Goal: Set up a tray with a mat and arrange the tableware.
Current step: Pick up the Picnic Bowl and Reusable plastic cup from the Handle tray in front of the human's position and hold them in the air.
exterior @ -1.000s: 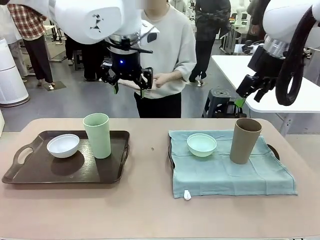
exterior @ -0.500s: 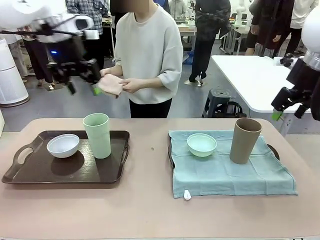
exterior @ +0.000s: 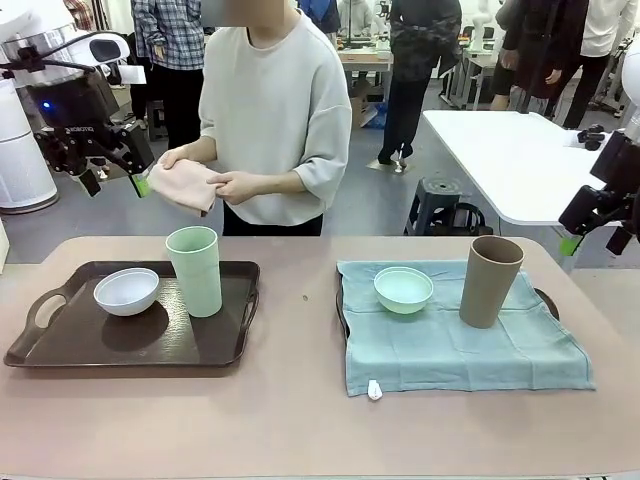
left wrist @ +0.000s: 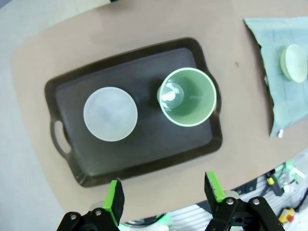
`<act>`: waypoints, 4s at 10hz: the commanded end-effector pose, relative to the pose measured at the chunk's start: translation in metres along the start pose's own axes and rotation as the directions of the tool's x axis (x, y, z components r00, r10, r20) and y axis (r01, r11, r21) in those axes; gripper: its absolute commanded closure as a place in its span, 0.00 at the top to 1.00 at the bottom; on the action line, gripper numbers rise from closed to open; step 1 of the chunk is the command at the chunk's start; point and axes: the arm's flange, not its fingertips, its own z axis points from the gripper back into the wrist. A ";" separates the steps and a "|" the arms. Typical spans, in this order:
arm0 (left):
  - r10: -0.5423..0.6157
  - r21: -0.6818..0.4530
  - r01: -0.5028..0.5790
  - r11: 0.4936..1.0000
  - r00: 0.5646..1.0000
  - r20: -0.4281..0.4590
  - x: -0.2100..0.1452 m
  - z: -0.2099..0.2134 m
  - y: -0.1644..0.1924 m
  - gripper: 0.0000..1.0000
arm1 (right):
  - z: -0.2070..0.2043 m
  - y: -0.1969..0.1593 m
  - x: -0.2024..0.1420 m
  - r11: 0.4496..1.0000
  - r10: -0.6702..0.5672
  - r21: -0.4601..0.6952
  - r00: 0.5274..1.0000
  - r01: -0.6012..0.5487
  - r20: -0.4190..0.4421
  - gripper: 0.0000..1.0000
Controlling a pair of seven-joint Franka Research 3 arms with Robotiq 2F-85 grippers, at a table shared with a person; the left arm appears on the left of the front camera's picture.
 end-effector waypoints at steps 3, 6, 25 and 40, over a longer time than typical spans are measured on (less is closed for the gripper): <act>0.069 -0.235 -0.064 0.970 0.998 0.011 -0.021 0.007 0.064 0.88 | 0.014 -0.059 -0.008 0.943 -0.049 0.330 0.999 0.049 -0.008 1.00; 0.201 -0.506 -0.193 0.841 0.979 -0.038 -0.051 -0.018 0.157 0.88 | 0.005 -0.140 -0.021 0.767 -0.166 0.631 0.986 0.118 0.017 1.00; 0.449 -0.753 -0.294 0.589 0.893 0.003 -0.120 -0.036 0.259 0.88 | -0.035 -0.222 -0.066 0.449 -0.322 0.868 0.945 0.212 -0.064 1.00; 0.424 -0.620 -0.310 0.721 0.905 0.041 -0.117 -0.027 0.252 0.88 | -0.019 -0.193 -0.051 0.549 -0.291 0.834 0.948 0.052 0.132 1.00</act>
